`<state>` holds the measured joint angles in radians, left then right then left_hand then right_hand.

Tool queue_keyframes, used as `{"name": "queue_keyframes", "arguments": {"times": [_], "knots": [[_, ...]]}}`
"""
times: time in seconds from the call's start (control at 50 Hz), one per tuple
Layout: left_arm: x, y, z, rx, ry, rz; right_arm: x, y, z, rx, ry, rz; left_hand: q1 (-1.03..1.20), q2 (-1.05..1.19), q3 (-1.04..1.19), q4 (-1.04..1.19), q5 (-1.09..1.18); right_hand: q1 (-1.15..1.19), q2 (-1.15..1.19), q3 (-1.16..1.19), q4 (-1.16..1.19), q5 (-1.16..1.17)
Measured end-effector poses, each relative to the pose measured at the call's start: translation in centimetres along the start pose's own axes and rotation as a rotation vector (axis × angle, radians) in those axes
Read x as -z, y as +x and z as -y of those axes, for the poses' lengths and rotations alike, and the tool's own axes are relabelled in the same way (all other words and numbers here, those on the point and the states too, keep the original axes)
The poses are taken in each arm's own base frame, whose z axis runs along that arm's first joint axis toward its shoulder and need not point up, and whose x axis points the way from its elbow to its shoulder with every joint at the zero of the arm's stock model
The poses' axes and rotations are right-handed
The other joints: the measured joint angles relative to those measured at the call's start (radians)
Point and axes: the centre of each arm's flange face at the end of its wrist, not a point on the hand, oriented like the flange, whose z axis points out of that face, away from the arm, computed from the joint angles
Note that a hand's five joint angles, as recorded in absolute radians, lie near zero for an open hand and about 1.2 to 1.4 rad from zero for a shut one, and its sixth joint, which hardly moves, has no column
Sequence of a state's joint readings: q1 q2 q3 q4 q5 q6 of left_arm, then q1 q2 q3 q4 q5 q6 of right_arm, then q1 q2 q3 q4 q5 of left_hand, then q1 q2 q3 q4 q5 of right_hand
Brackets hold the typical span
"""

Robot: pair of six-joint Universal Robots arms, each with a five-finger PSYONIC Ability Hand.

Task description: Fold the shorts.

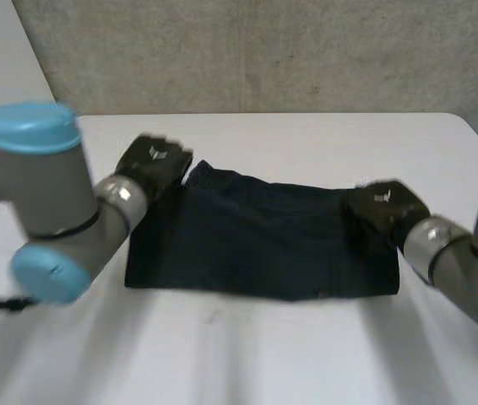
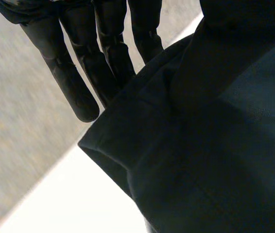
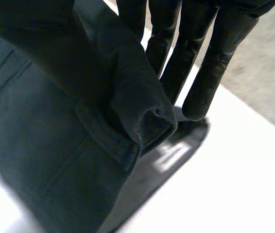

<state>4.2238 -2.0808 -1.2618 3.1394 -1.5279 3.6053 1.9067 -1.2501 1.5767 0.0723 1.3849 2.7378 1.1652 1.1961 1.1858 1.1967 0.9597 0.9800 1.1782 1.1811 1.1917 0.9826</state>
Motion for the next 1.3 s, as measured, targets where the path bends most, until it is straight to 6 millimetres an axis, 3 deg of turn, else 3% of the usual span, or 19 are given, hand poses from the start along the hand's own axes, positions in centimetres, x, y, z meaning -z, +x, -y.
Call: {"name": "queue_keyframes", "arguments": {"times": [0.02, 0.04, 0.14, 0.18, 0.3, 0.34, 0.38, 0.4, 0.42, 0.44, 0.48, 0.54, 0.64, 0.7, 0.84, 0.98, 1.2, 1.26, 1.3], "knots": [[0.0, 0.0, 0.0, 0.000, 0.000, 0.000, 0.0, 0.0, 0.0, 0.000, 0.000, 0.000, 0.000, 0.000, 0.000, 0.000, 0.000, 0.000, 0.000, 0.000, 0.000, 0.000], [-2.9, 0.1, 0.8, -0.030, 0.058, 0.031, -2.1, 1.1, 0.9, 0.013, 0.038, -0.061, 0.000, 0.001, 0.000, 0.002, 0.000, 0.000, 0.000, 0.000, 0.000, 0.000], [-7.5, 0.6, 1.4, -0.073, 0.152, 0.086, -5.9, 2.6, 1.7, 0.051, 0.093, -0.150, 0.000, 0.001, 0.000, 0.004, 0.000, 0.000, 0.000, 0.000, 0.000, 0.000], [-10.0, 1.2, 0.3, -0.081, 0.175, 0.105, -7.5, 3.0, 1.6, 0.077, 0.110, -0.176, 0.000, 0.001, 0.000, 0.004, 0.000, 0.000, 0.000, 0.000, 0.000, 0.000], [-14.0, 2.4, -3.0, -0.078, 0.220, 0.136, -12.7, 3.5, 0.1, 0.197, 0.171, -0.248, -0.001, 0.001, 0.001, 0.004, 0.000, 0.000, 0.000, 0.000, 0.000, 0.000], [-14.7, 2.7, -3.7, -0.077, 0.239, 0.147, -13.8, 3.5, -0.5, 0.225, 0.189, -0.267, -0.238, -0.246, -0.241, -0.225, -0.190, -0.193, -0.240, -0.221, -0.225, -0.193], [-15.3, 3.0, -4.4, -0.075, 0.264, 0.160, -14.9, 3.5, -1.1, 0.249, 0.212, -0.288, -0.683, -0.609, -0.597, -0.610, -0.572, -0.580, -0.649, -0.619, -0.623, -0.576], [-15.3, 3.0, -4.4, -0.075, 0.264, 0.160, -14.9, 3.5, -1.1, 0.249, 0.212, -0.288, -0.683, -0.609, -0.597, -0.610, -0.572, -0.580, -0.649, -0.619, -0.623, -0.576], [-15.5, 3.4, -4.6, -0.074, 0.280, 0.164, -15.2, 3.6, -1.1, 0.247, 0.235, -0.304, -0.930, -0.875, -0.858, -0.880, -0.823, -0.742, -0.884, -0.867, -0.875, -0.824], [-15.5, 3.5, -4.6, -0.074, 0.282, 0.163, -15.2, 3.6, -1.0, 0.245, 0.239, -0.306, -0.971, -0.953, -0.931, -0.952, -0.885, -0.742, -0.884, -0.867, -0.875, -0.824], [-15.3, 3.9, -4.4, -0.072, 0.288, 0.159, -14.9, 3.9, -0.4, 0.225, 0.260, -0.315, -0.974, -0.986, -0.967, -0.987, -0.911, -0.773, -0.954, -0.963, -0.954, -0.916], [-14.0, 3.9, -2.8, -0.062, 0.293, 0.146, -12.2, 4.7, 2.3, 0.121, 0.319, -0.325, -0.974, -0.992, -0.969, -0.989, -0.911, -0.773, -0.954, -0.964, -0.954, -0.916], [-11.1, 2.5, -0.8, -0.013, 0.261, 0.122, -7.6, 4.9, 4.2, -0.013, 0.312, -0.285, -0.974, -0.993, -0.969, -0.989, -0.911, -0.773, -0.954, -0.964, -0.954, -0.916], [-8.6, 1.5, -0.3, 0.056, 0.226, 0.093, -5.2, 4.3, 3.6, -0.070, 0.240, -0.236, -0.974, -0.993, -0.969, -0.989, -0.911, -0.773, -0.954, -0.964, -0.954, -0.916], [-1.5, 0.9, -1.5, 0.301, 0.117, -0.043, -2.1, 1.9, -2.0, -0.153, -0.030, -0.099, -0.974, -0.993, -0.969, -0.989, -0.911, -0.765, -0.947, -0.956, -0.948, -0.909], [2.0, 1.4, -3.7, 0.367, 0.026, -0.084, -3.1, 1.7, -5.0, -0.159, -0.054, -0.095, -0.974, -0.993, -0.969, -0.989, -0.911, -0.592, -0.731, -0.729, -0.738, -0.723], [3.2, 1.6, -5.2, 0.369, -0.028, -0.083, -5.8, 1.9, -7.6, -0.155, -0.052, -0.112, -0.974, -0.993, -0.969, -0.989, -0.911, -0.429, -0.502, -0.513, -0.525, -0.520], [3.2, 1.6, -5.2, 0.369, -0.029, -0.082, -6.4, 2.0, -8.1, -0.154, -0.054, -0.115, -0.974, -0.993, -0.969, -0.989, -0.911, -0.185, -0.094, -0.107, -0.111, -0.162], [3.2, 1.6, -5.2, 0.369, -0.029, -0.081, -6.4, 2.2, -8.0, -0.154, -0.051, -0.120, -0.974, -0.993, -0.969, -0.989, -0.911, -0.156, -0.052, -0.054, -0.047, -0.118]]}}
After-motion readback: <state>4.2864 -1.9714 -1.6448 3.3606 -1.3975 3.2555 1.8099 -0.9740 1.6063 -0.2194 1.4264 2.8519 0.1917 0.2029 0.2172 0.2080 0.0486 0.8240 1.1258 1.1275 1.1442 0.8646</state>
